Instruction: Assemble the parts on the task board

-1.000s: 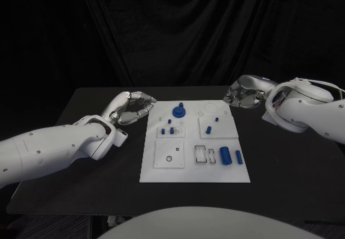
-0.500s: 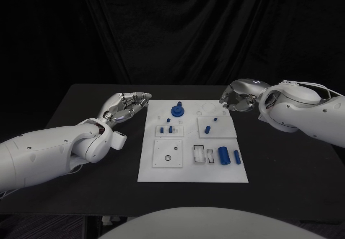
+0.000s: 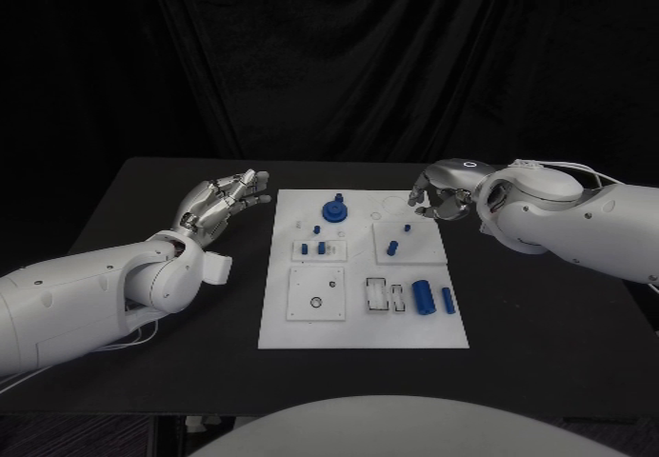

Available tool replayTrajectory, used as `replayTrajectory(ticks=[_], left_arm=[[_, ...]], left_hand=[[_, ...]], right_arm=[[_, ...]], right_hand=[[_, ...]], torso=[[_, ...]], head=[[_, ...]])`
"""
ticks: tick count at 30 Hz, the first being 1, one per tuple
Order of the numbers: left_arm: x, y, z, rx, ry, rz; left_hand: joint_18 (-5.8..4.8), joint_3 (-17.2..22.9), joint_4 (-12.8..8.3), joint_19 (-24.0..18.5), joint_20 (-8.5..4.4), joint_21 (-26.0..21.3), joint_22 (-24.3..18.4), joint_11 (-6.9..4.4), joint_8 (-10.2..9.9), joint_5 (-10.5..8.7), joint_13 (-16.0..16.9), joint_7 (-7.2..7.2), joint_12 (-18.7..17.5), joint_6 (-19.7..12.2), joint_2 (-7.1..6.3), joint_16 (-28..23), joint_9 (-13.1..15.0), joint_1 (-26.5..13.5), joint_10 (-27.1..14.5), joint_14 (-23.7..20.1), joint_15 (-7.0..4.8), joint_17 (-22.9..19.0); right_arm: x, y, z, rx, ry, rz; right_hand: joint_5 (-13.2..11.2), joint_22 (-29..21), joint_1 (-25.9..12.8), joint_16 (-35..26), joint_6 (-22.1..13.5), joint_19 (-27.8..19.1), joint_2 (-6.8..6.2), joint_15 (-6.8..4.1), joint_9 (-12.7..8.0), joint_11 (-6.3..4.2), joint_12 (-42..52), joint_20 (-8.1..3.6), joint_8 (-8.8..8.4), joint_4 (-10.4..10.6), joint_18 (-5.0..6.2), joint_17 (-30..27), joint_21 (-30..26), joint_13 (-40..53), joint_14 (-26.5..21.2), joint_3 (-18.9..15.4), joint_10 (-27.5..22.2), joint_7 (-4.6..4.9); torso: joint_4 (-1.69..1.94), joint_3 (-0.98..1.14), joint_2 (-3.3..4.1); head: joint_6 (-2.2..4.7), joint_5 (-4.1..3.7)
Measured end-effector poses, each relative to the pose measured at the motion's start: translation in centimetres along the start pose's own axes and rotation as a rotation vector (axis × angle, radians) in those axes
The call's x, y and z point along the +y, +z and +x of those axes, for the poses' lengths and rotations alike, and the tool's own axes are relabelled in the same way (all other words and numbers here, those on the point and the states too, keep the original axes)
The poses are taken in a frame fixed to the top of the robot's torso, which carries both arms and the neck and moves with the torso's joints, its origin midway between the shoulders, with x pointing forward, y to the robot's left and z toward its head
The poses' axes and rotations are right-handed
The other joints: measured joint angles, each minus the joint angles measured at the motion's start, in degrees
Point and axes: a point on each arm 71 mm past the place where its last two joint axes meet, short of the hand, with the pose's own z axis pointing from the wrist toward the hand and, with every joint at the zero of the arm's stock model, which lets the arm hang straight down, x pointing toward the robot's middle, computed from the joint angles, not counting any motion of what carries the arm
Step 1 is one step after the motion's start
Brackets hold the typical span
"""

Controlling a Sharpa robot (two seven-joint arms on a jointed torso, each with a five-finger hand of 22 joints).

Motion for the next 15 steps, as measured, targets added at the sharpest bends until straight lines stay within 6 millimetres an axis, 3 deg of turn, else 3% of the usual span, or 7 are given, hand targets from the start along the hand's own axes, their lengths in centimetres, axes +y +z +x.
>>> replayTrajectory(ticks=[1,2,4,6,10,15], left_arm=[[0.0,0.0,0.2,0.010,-0.019,-0.001],[-0.1,-0.1,0.6,0.026,-0.045,-0.003],[-0.1,-0.2,1.1,0.051,-0.080,-0.005],[-0.3,-0.5,1.5,0.074,-0.114,-0.006],[-0.6,-1.1,1.8,0.100,-0.158,-0.008],[-1.0,-1.8,1.8,0.114,-0.190,-0.009]], left_hand=[[0.75,-2.30,-0.02,-0.07,0.07,-0.70,-0.52,-0.37,0.00,-2.35,-0.12,-0.07,-1.19,-0.79,0.51,-1.34,-0.34,-0.51,-0.81,-0.76,-0.23,-0.13],[1.16,-3.76,-0.02,-0.07,0.07,-1.12,-0.89,-0.61,0.00,-3.37,-0.18,-0.08,-1.76,-1.18,1.01,-2.03,-0.50,-0.32,-1.16,-1.08,-0.32,-0.20],[1.17,-6.98,-0.05,-0.38,0.38,-2.09,-1.70,-1.41,0.00,-3.55,-0.39,-0.27,-3.89,-2.45,2.20,-4.04,-1.01,0.75,-2.34,-2.14,-0.47,-0.41],[1.69,-9.74,-0.09,-0.22,0.93,-2.91,-2.47,-1.93,0.00,-0.75,-0.56,-0.46,-5.50,-3.44,3.88,-5.45,-1.46,2.85,-3.10,-2.83,-0.38,-0.55],[2.06,-11.79,-0.28,-0.15,1.00,-3.42,-3.13,-1.81,-0.23,2.27,-0.57,-0.69,-6.16,-4.24,5.48,-6.00,-1.98,4.83,-3.60,-3.01,-0.19,-0.55],[2.06,-12.51,-0.46,-0.15,1.00,-3.62,-3.34,-1.67,-0.23,2.97,-0.57,-0.69,-6.50,-4.64,5.61,-6.33,-2.09,5.32,-3.74,-3.21,-0.40,-0.59]], right_arm=[[0.0,0.0,0.1,0.003,-0.001,0.000],[0.0,0.0,0.2,0.007,-0.001,0.000],[-0.1,-0.1,0.5,0.014,-0.002,0.002],[-0.2,-0.1,0.9,0.023,-0.001,0.005],[-0.2,0.0,1.6,0.036,0.000,0.007],[-0.2,0.2,2.6,0.051,0.004,0.009]], right_hand=[[-0.24,0.00,-0.06,0.00,0.00,0.00,0.06,0.00,-0.07,0.00,-0.24,0.00,0.00,0.00,0.00,-0.05,0.00,-0.25,0.00,0.00,0.00,0.00],[-0.37,0.00,-0.13,0.00,-0.04,-0.04,0.00,0.00,-0.13,0.00,-0.32,0.04,0.00,0.00,0.00,-0.08,0.00,-0.48,0.00,0.00,0.00,0.04],[-0.39,0.00,-0.13,0.00,-0.21,-0.20,0.00,0.16,-0.20,0.00,-0.42,0.20,0.00,0.00,0.00,-0.14,0.00,-0.81,0.16,0.00,0.00,0.21],[-0.61,0.00,-0.27,0.00,-0.33,-0.20,0.14,0.16,-0.31,0.00,-0.87,0.20,-0.28,-0.07,0.00,-0.27,0.00,-1.22,0.16,-0.07,0.00,0.24],[-0.38,0.00,-0.27,0.00,-0.77,-0.20,0.14,0.30,-0.54,0.14,-1.48,0.20,-0.56,-0.24,0.00,-0.45,0.00,-2.12,0.02,-0.24,-0.14,0.37],[-0.11,-0.01,0.06,0.00,-1.23,-0.40,-0.19,0.52,-0.76,0.23,-1.87,0.40,-0.82,-0.40,-0.01,-0.58,-0.22,-2.88,0.13,-0.39,-0.22,0.42]], torso=[[0.00,0.00,0.01],[-0.01,0.00,0.01],[-0.03,0.00,0.02],[-0.05,0.01,0.02],[-0.17,0.01,-0.02],[-0.30,0.03,-0.05]], head=[[0.00,-0.06],[0.00,-0.10],[0.00,-0.12],[0.00,-0.12],[0.01,0.11],[0.01,0.30]])
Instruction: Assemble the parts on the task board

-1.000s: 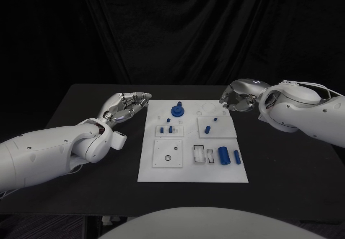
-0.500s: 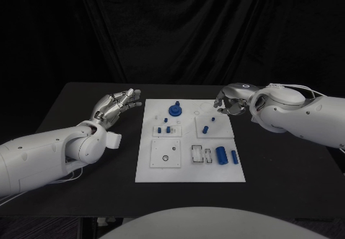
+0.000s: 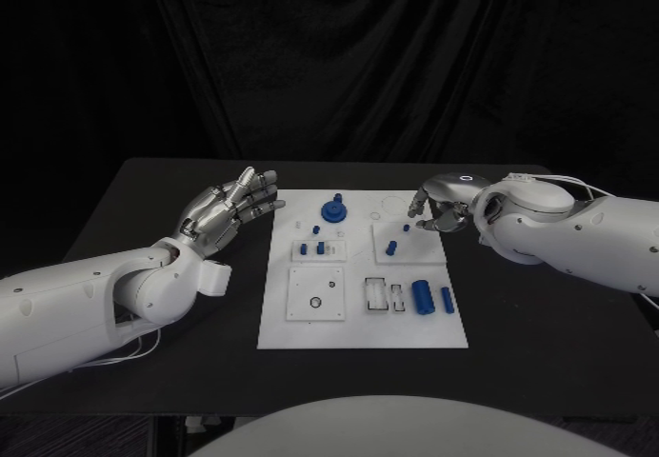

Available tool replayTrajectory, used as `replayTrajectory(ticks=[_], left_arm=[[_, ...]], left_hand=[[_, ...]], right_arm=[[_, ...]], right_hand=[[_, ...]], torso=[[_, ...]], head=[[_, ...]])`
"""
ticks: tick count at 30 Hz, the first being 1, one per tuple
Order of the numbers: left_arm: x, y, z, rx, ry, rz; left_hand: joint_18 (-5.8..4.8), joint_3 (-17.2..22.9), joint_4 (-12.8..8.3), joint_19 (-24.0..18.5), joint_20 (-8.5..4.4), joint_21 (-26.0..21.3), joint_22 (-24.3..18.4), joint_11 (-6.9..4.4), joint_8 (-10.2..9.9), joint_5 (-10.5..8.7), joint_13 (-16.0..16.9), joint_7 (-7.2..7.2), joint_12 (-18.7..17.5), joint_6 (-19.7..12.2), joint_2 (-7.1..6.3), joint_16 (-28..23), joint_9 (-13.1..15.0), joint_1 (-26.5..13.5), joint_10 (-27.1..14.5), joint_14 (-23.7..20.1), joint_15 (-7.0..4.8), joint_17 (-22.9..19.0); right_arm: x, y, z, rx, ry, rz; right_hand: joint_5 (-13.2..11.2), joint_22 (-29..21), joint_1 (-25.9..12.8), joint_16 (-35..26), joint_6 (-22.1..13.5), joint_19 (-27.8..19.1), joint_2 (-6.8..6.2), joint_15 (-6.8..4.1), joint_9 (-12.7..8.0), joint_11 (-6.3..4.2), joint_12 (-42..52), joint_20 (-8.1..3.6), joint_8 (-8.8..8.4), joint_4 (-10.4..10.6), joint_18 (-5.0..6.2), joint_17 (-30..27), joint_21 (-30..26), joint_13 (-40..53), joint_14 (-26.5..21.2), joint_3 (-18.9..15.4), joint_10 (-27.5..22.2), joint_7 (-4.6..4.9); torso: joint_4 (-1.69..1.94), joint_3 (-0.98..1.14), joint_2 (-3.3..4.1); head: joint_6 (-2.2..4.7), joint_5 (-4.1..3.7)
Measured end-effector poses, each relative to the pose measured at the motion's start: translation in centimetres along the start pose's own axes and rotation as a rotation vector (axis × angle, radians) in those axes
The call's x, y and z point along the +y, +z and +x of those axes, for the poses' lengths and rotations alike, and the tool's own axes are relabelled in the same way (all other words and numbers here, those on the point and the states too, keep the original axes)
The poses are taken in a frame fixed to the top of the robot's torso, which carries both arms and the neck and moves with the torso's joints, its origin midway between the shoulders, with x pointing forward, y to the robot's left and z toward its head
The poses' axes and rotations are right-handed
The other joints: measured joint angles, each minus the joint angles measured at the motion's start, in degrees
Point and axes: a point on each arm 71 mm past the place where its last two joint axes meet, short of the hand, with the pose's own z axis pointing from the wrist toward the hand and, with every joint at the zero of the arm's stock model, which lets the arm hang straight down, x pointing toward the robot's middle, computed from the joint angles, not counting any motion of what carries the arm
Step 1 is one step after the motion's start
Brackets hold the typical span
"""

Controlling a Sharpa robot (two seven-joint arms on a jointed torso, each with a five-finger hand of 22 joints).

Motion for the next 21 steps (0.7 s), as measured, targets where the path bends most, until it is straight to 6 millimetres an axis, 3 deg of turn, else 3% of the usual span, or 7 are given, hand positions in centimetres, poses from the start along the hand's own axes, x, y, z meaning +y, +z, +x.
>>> replayTrajectory(ticks=[13,18,21], left_arm=[[-0.3,-0.6,0.3,0.019,-0.033,0.000],[-0.3,-0.6,0.3,0.024,-0.038,0.000],[-0.3,-0.6,0.2,0.025,-0.039,0.001]], left_hand=[[-0.01,-0.86,-0.11,0.00,0.00,-0.02,-0.20,0.29,0.00,0.00,0.00,0.01,0.00,-0.41,0.39,0.00,-0.14,0.64,0.16,-0.21,0.21,-0.04],[-0.02,-1.64,-0.45,0.42,0.42,-0.24,-0.47,0.87,0.00,2.35,0.01,0.01,0.00,-0.41,1.24,0.35,-0.23,1.93,0.35,0.05,0.88,-0.03],[-0.02,-1.86,-0.36,0.51,0.51,-0.24,-0.48,0.88,0.00,2.73,0.01,0.01,0.00,-0.41,1.06,0.50,-0.23,2.21,0.35,0.22,1.05,0.03]], right_arm=[[0.0,1.1,1.3,-0.007,-0.007,-0.006],[0.1,1.4,1.2,-0.025,-0.010,-0.013],[0.2,1.5,1.2,-0.033,-0.012,-0.017]], right_hand=[[1.52,0.00,0.22,0.00,-0.40,0.00,-0.22,0.40,-0.46,0.40,-0.75,0.41,-0.46,-0.41,-0.01,-0.23,-0.22,-1.42,-0.03,0.41,0.41,0.00],[1.89,-0.01,0.22,0.00,-0.84,-0.21,-0.22,0.61,-0.68,0.40,-0.96,0.62,-0.74,-0.64,-0.01,-0.50,-0.56,-1.85,-0.24,0.33,0.41,-0.02],[1.89,-0.01,0.22,0.00,-0.83,-0.21,-0.22,0.61,-0.73,0.40,-0.96,0.62,-0.74,-0.72,-0.01,-0.50,-0.56,-1.93,-0.24,0.41,0.41,-0.02]], torso=[[0.07,0.10,-0.07],[0.09,0.08,-0.05],[0.11,0.09,-0.01]], head=[[0.00,-0.28],[0.00,-0.47],[0.00,-0.51]])
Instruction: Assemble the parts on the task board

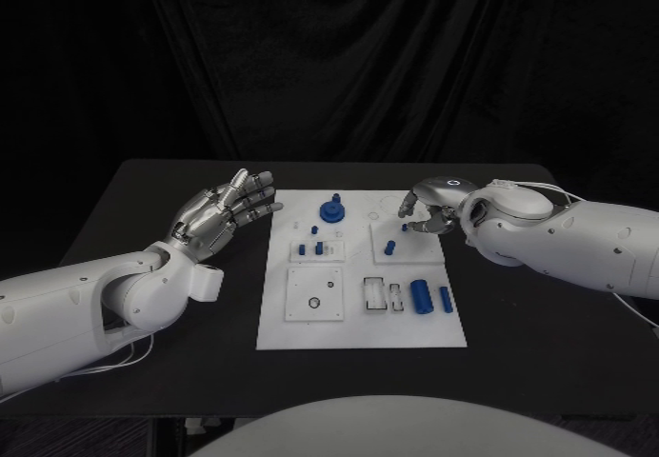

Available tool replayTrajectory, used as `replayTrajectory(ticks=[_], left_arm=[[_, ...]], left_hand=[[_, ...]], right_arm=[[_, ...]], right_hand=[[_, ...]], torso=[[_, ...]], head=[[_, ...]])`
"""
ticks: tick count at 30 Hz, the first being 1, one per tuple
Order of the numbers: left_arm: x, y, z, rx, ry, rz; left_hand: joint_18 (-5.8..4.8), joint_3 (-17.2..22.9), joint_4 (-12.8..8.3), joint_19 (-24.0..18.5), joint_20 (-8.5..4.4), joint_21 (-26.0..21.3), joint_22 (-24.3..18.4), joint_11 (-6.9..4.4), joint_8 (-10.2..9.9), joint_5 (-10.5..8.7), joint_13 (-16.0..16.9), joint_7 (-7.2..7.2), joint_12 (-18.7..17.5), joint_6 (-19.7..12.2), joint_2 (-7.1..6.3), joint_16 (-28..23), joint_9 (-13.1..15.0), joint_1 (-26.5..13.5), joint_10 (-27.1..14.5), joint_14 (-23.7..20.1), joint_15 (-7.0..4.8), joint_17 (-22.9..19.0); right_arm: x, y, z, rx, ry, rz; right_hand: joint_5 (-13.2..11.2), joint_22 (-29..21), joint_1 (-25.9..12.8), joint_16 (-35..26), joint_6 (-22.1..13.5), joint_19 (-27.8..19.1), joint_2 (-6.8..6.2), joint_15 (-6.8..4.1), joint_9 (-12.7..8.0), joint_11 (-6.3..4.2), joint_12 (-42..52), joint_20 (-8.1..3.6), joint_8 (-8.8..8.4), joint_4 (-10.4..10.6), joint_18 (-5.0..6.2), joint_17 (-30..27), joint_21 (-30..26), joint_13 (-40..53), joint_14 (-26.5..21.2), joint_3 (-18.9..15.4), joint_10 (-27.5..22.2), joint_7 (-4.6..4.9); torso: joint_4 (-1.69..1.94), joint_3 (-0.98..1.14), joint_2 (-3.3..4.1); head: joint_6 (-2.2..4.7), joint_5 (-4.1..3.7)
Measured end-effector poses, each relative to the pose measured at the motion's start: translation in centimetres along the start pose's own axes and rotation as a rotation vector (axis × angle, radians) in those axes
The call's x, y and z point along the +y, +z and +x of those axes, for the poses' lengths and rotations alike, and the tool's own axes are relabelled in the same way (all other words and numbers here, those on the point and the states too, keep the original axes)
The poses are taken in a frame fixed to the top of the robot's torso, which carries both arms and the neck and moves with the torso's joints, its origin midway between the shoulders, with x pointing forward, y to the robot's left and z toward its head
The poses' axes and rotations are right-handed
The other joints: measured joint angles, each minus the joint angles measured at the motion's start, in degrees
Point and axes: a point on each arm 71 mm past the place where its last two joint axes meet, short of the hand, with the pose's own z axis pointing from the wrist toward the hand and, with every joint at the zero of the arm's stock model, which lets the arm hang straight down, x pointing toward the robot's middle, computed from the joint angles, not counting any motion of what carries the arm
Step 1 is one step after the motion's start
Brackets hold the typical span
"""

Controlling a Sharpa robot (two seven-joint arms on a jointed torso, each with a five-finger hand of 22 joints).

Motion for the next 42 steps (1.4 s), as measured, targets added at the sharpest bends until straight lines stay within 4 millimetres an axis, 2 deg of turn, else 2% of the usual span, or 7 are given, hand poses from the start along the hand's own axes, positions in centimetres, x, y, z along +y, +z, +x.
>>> replayTrajectory(ticks=[3,5,11,17,19,34,42], left_arm=[[0.0,0.0,-0.1,0.001,-0.001,0.000],[0.0,0.0,-0.1,0.002,-0.002,0.000],[0.0,0.1,-0.2,0.005,-0.004,0.001],[0.0,0.1,-0.2,0.007,-0.006,0.001],[0.0,0.1,-0.2,0.009,-0.007,0.001],[0.1,0.2,-0.2,0.012,-0.010,0.001],[0.1,0.2,-0.2,0.014,-0.011,0.001]], left_hand=[[-0.01,-0.40,-0.40,0.22,0.22,0.00,-0.15,0.00,0.00,1.53,0.00,0.00,0.00,0.00,0.33,0.23,-0.08,0.93,0.00,0.00,0.41,0.00],[-0.97,-0.74,-0.74,0.62,0.19,0.00,-0.29,0.00,0.00,3.48,0.00,0.00,0.00,0.00,0.48,0.50,-0.09,2.00,0.00,0.30,0.71,0.00],[-0.96,-0.70,-2.31,1.23,-0.01,0.00,-0.51,0.51,0.00,6.57,0.00,0.00,0.00,0.00,0.76,1.15,-0.24,3.62,0.51,0.71,1.11,0.14],[-1.01,-0.62,-3.02,1.64,0.00,0.00,-0.56,0.51,0.00,7.41,0.01,0.00,0.00,0.00,0.75,1.61,-0.31,4.22,0.51,1.12,1.53,0.15],[-1.87,-0.62,-3.02,1.64,0.00,0.00,-0.56,0.50,0.00,7.41,0.01,0.00,0.00,0.00,0.75,1.89,-0.32,4.22,0.51,1.12,1.53,0.21],[-1.87,-0.71,-3.43,2.31,0.16,0.00,-0.56,0.50,0.00,8.12,0.02,0.00,0.25,0.01,0.75,2.73,-0.31,4.22,0.51,1.53,1.93,0.33],[-1.86,-0.78,-3.49,2.68,0.19,0.00,-0.56,0.51,0.00,8.40,0.08,0.00,0.41,0.00,0.98,2.89,-0.31,4.44,0.51,1.73,2.14,0.33]], right_arm=[[0.1,0.2,0.0,-0.007,-0.001,-0.005],[0.1,0.3,0.0,-0.010,-0.002,-0.006],[0.2,0.5,0.2,-0.014,-0.002,-0.009],[0.2,0.6,0.5,-0.008,0.000,-0.007],[0.1,0.6,0.7,-0.006,0.001,-0.005],[0.0,0.6,1.6,0.008,0.008,0.005],[0.0,0.8,1.8,0.006,0.008,0.006]], right_hand=[[0.00,0.00,0.00,0.00,0.00,0.00,0.00,0.00,0.00,0.14,0.00,0.00,0.00,0.00,0.00,0.00,0.00,-0.07,0.00,0.00,0.14,0.00],[0.00,0.00,0.00,0.00,0.00,0.00,0.00,0.00,0.00,0.21,0.00,0.00,0.00,0.00,0.00,0.00,0.00,-0.21,0.00,0.00,0.21,0.00],[0.00,0.00,0.00,0.00,0.46,0.00,0.00,0.00,0.00,0.43,0.00,0.00,0.00,0.00,0.00,0.05,0.00,-0.88,0.00,0.00,1.08,0.04],[0.00,0.00,-0.38,0.00,0.96,0.20,-0.38,0.00,-0.10,0.48,0.01,0.20,0.25,0.00,0.00,0.08,0.00,-1.57,0.00,0.00,2.19,0.13],[0.00,0.00,-0.38,0.00,0.96,0.20,-0.38,0.00,-0.10,0.29,0.01,0.20,0.25,0.00,0.00,0.08,0.00,-1.71,0.00,0.00,2.38,0.13],[0.00,-0.01,-0.68,0.00,1.36,0.20,-0.68,0.00,-0.22,0.30,-0.61,0.20,0.25,0.17,0.00,-0.18,0.00,-2.36,0.00,-0.17,2.37,0.12],[1.36,-0.01,-0.93,0.00,1.36,0.21,-0.43,0.00,-0.33,0.50,-0.82,0.20,0.25,0.17,0.00,-0.18,0.00,-2.93,0.00,-0.16,2.57,0.12]], torso=[[-0.02,-0.01,-0.02],[-0.05,-0.04,-0.04],[-0.15,-0.09,-0.06],[-0.14,-0.14,-0.06],[-0.11,-0.15,-0.07],[-0.11,-0.26,-0.07],[-0.14,-0.24,-0.04]], head=[[0.00,0.03],[0.00,0.12],[0.00,0.20],[0.00,0.20],[0.00,0.20],[0.00,0.73],[0.00,0.69]])
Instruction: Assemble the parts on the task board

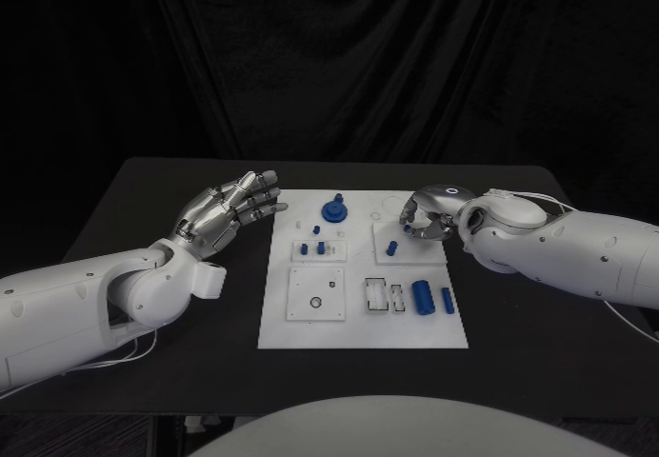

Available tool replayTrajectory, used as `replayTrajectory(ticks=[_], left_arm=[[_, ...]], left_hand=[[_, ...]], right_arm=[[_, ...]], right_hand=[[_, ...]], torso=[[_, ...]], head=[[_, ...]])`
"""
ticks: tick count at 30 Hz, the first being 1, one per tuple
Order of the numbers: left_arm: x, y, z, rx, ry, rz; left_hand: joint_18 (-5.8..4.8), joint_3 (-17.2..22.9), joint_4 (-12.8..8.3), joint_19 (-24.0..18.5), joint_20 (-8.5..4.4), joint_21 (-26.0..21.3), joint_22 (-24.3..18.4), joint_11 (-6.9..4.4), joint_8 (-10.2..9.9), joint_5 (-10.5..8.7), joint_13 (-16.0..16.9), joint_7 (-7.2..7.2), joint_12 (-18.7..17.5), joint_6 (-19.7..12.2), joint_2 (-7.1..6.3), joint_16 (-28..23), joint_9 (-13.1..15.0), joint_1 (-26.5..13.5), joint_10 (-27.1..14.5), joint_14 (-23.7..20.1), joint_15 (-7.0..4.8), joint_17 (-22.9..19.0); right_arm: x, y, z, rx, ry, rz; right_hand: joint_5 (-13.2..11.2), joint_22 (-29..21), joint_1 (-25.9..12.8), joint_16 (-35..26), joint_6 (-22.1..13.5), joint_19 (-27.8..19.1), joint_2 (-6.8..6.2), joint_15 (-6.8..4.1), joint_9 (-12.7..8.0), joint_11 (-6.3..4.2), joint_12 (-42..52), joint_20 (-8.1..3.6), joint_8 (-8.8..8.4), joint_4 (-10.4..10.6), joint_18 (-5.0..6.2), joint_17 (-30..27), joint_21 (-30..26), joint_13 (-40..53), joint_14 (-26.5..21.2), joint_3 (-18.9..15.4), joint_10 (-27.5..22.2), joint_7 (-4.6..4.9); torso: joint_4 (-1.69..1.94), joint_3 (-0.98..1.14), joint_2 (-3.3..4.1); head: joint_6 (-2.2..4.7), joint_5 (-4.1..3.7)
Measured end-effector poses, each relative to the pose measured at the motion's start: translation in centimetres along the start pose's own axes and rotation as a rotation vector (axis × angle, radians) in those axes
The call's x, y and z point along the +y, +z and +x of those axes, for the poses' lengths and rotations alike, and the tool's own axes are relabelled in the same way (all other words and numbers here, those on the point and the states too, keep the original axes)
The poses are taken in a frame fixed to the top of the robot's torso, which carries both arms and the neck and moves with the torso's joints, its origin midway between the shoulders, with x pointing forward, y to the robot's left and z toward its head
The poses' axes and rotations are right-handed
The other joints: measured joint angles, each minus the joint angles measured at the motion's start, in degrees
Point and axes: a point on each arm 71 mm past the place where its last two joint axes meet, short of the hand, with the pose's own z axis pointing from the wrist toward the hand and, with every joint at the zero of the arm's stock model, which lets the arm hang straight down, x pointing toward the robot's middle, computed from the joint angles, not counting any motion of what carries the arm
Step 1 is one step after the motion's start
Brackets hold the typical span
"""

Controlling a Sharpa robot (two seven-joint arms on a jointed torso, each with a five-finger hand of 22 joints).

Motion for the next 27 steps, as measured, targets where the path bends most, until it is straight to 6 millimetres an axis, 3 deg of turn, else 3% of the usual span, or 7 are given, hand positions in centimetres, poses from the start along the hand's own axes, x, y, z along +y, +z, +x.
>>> replayTrajectory(ticks=[13,20,22,27], left_arm=[[0.03,0.06,0.03,0.004,-0.003,0.000],[0.04,0.08,0.07,0.007,-0.005,0.000],[0.04,0.08,0.08,0.008,-0.006,0.000],[0.05,0.10,0.11,0.009,-0.007,0.000]], left_hand=[[0.01,0.17,-0.48,0.40,0.01,0.00,-0.06,0.20,0.00,0.84,0.00,0.09,0.31,0.74,-0.23,0.00,0.07,0.23,0.20,0.00,0.00,-0.01],[-0.02,0.39,-1.22,0.52,-0.11,0.00,-0.18,0.60,0.23,2.09,-0.01,0.09,0.30,1.15,-0.12,0.26,0.15,0.79,0.18,0.20,0.21,-0.01],[-0.87,0.48,-1.43,0.60,-0.20,0.00,-0.18,0.60,0.23,2.55,-0.01,0.09,0.30,1.15,0.10,0.26,0.15,1.02,0.18,0.21,0.20,-0.01],[-0.91,0.72,-1.67,0.60,-0.20,0.00,-0.23,0.60,0.23,2.95,-0.01,0.09,0.29,1.15,0.10,0.26,0.15,1.02,0.18,0.21,0.20,-0.01]], right_arm=[[0.03,0.29,0.16,-0.004,0.003,0.000],[0.10,0.38,0.35,-0.001,0.006,-0.001],[0.21,0.42,0.45,0.000,0.008,-0.003],[0.41,0.53,0.66,0.003,0.010,-0.008]], right_hand=[[3.14,0.00,0.47,0.29,1.74,0.00,0.47,0.00,-0.09,-0.61,-0.29,0.00,0.62,-1.38,0.00,0.51,0.74,-1.39,0.00,1.38,2.52,0.72],[3.37,0.00,0.69,0.51,3.18,0.33,0.69,-0.22,0.21,-1.09,-0.50,-0.33,1.39,-1.99,0.00,0.70,1.12,-2.03,0.22,1.99,4.19,0.93],[3.37,0.00,0.69,0.51,3.59,0.44,0.69,-0.22,0.30,-1.25,-0.50,-0.45,1.67,-2.14,0.00,0.75,1.38,-2.11,0.22,2.14,4.76,0.93],[3.37,0.00,0.92,0.50,4.00,0.43,0.92,-0.60,0.43,-1.53,-0.50,-0.44,1.67,-2.38,-0.01,0.79,1.38,-2.20,0.26,2.38,5.43,0.93]], torso=[[0.07,-0.02,0.00],[0.09,-0.09,-0.01],[0.09,-0.11,-0.01],[0.07,-0.13,-0.01]], head=[[0.00,-0.18],[0.00,-0.12],[0.00,-0.08],[0.00,-0.09]])
